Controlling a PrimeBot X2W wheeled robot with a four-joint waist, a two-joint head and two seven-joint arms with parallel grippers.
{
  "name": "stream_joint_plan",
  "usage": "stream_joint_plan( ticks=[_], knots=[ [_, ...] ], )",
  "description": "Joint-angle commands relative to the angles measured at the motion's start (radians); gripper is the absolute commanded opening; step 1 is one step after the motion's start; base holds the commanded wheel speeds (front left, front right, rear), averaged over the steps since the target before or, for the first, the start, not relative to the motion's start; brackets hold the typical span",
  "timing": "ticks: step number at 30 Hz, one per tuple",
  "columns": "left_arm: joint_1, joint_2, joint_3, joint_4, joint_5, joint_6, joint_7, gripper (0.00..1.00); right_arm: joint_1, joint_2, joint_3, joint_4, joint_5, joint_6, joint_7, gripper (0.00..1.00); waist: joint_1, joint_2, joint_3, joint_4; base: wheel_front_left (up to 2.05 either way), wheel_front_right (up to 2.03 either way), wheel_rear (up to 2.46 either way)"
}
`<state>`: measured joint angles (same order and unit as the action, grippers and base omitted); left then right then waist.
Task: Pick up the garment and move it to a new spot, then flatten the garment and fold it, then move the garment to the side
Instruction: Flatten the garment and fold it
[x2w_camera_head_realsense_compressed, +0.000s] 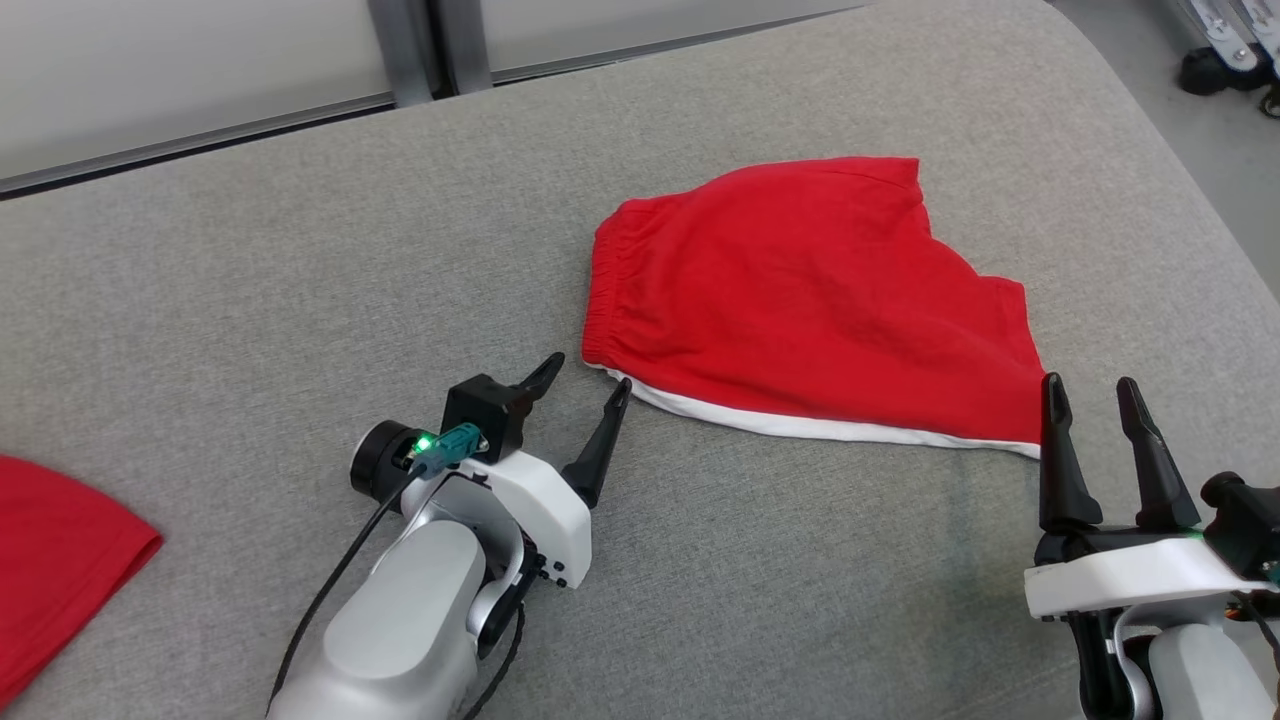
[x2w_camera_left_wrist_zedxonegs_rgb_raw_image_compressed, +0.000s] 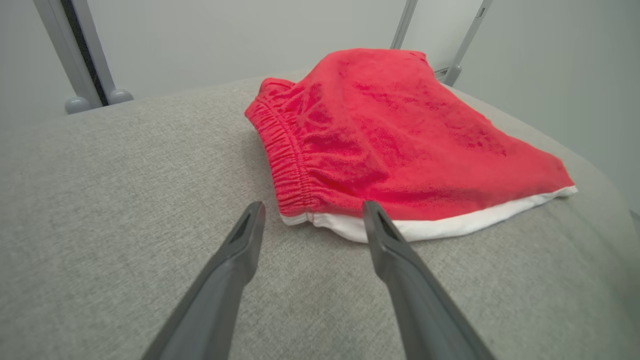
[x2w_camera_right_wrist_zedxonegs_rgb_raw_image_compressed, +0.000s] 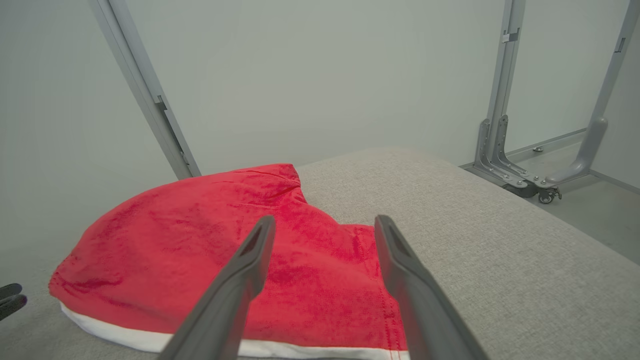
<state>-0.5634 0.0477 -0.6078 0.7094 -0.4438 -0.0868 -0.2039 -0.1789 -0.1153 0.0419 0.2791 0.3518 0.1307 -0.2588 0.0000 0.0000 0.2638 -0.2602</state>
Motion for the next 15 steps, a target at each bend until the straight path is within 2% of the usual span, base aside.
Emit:
stream_joint_plan(
  ticks=[1, 4, 10, 11, 12, 13, 15],
  knots=[
    [-0.036, 0.005, -0.013, 0.036, -0.015, 0.011, 0.001, 1.0, -0.013, 0.001, 0.003, 0.005, 0.009, 0.0, -0.007, 1.0, 0.0, 0.0, 0.014, -0.023, 0.0, 0.0, 0.0],
    [-0.075, 0.005, -0.032, 0.098, -0.033, 0.031, -0.005, 1.0, -0.022, 0.006, 0.005, 0.013, 0.01, 0.0, -0.008, 1.0, 0.0, 0.0, 0.021, -0.043, 0.0, 0.0, 0.0],
    [-0.12, 0.005, -0.058, 0.168, -0.074, 0.04, -0.024, 1.0, -0.026, 0.014, -0.001, 0.009, 0.011, 0.0, -0.009, 1.0, 0.0, 0.0, 0.026, -0.06, 0.0, 0.0, 0.0],
    [-0.127, 0.005, -0.065, 0.18, -0.083, 0.036, -0.026, 0.73, -0.026, 0.015, -0.002, 0.008, 0.009, 0.0, -0.009, 1.0, 0.0, 0.0, 0.026, -0.062, 0.0, 0.0, 0.0],
    [-0.135, 0.005, -0.07, 0.189, -0.089, 0.034, -0.029, 0.14, -0.026, 0.017, -0.002, 0.008, 0.008, 0.0, -0.008, 1.0, 0.0, 0.0, 0.025, -0.064, 0.0, 0.0, 0.0],
    [-0.142, 0.005, -0.075, 0.2, -0.097, 0.033, -0.032, 0.0, -0.025, 0.018, -0.003, 0.007, 0.007, 0.0, -0.008, 1.0, 0.0, 0.0, 0.025, -0.065, 0.0, 0.0, 0.0],
    [-0.154, 0.005, -0.078, 0.211, -0.11, 0.034, -0.04, 0.0, -0.024, 0.02, -0.006, 0.005, 0.004, 0.0, -0.008, 1.0, 0.0, 0.0, 0.024, -0.064, 0.0, 0.0, 0.0]
  ],
)
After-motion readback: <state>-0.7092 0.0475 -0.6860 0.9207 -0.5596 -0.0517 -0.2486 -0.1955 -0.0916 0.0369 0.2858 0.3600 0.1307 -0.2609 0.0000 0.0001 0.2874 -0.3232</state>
